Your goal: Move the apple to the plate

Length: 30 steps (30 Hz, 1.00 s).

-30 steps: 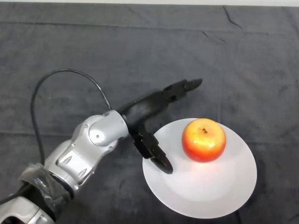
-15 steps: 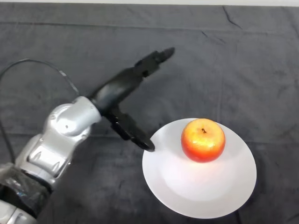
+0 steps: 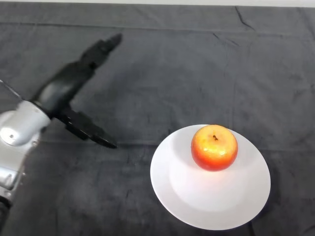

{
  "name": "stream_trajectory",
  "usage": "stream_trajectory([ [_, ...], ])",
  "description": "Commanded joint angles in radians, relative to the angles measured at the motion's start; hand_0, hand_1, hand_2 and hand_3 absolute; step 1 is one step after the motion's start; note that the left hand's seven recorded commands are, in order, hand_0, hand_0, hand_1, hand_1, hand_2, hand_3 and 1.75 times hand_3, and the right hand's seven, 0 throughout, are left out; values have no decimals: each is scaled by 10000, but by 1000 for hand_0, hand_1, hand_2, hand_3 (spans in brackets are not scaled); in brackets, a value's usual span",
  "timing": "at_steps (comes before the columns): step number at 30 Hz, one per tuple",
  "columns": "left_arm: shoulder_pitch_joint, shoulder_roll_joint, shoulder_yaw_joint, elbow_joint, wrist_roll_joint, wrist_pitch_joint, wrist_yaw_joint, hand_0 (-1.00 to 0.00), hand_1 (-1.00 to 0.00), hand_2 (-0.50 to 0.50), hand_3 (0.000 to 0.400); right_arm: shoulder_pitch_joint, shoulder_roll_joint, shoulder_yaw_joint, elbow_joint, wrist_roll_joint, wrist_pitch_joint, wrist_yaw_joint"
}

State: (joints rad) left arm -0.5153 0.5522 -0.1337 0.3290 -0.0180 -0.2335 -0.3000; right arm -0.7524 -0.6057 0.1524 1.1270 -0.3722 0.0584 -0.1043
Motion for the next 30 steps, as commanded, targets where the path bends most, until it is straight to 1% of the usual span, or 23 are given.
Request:
stream_trajectory([
  [1,480,574,416,-712,-184,66,20,0,0,0,0,552,-20,-112,-139,105,137,72],
  [4,547,657,710,-702,-242,-12,38,0,0,0,0,555,-20,-113,-145,105,140,73],
  [10,713,788,1305,-398,-372,-392,78,0,0,0,0,559,-20,-115,-155,106,145,75],
  [15,871,858,1775,95,-439,-853,143,0,0,0,0,560,-21,-116,-157,105,148,76],
  [21,985,998,2269,641,-549,-1216,144,0,0,0,0,556,-20,-117,-154,103,149,77],
  [24,1057,1122,2553,958,-645,-1418,96,0,0,0,0,553,-20,-117,-149,102,148,77],
  [30,1080,1345,3117,2045,-772,-2037,40,0,0,0,0,541,-20,-115,-128,98,142,76],
])
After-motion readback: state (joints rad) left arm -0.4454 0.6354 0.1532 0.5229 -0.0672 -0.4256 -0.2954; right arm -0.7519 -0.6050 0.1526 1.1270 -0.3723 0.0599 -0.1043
